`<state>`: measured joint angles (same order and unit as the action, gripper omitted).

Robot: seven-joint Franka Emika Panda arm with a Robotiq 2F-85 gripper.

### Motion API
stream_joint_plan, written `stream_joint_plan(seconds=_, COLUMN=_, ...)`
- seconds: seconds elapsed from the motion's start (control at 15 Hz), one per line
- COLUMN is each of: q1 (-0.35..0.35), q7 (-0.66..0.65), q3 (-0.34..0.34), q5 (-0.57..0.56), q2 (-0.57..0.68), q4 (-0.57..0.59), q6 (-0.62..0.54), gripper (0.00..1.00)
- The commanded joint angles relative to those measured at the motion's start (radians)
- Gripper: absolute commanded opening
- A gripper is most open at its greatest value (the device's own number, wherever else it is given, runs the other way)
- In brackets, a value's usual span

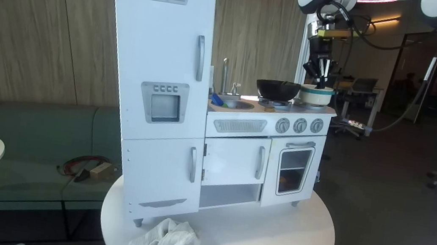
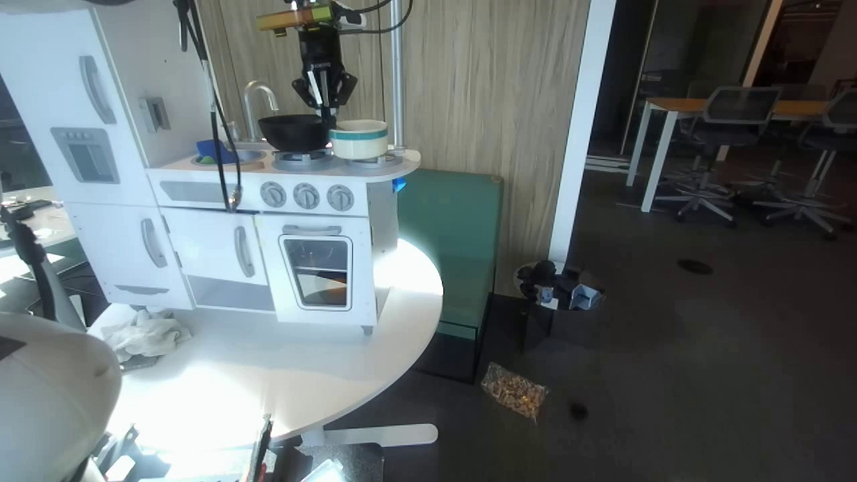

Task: Pick the black bowl and pour all its contents into the white bowl, pick up the silver spoon from the sink and mix the contents of the white bowl

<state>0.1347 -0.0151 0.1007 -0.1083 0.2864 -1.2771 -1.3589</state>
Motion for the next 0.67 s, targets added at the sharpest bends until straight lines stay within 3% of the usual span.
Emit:
stream_joint_plan(seconds=0.0, q1=-0.012, q7=0.020, q3=-0.011, q5=0.000, q2=0.029, q4=0.061, q6=-0.002, gripper=0.05)
stream_joint_plan(seconds=0.6, q1=-0.008, q7=0.009, q3=-0.004, q5=-0.024, q2=0.057, q4=0.123, q6=-0.004, gripper=0.04)
